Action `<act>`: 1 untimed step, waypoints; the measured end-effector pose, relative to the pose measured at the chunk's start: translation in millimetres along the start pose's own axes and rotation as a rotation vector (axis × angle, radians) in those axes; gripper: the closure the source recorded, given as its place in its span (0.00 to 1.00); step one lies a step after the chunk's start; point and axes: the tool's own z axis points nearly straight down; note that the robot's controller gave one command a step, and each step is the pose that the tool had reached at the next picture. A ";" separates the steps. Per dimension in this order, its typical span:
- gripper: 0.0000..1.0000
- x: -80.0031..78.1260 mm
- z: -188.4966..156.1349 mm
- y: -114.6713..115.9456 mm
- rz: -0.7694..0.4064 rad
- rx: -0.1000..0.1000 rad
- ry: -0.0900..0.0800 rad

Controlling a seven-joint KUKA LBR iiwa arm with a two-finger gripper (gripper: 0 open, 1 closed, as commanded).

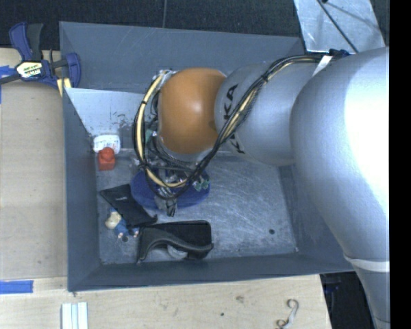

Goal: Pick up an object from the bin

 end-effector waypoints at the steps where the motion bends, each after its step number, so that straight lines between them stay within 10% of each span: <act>1: 1.00 -1.3 -2.5 0.3 0.001 -0.001 -0.002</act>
Offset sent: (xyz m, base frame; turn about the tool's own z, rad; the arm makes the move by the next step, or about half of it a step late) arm 0.0000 0.0000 0.0000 0.0000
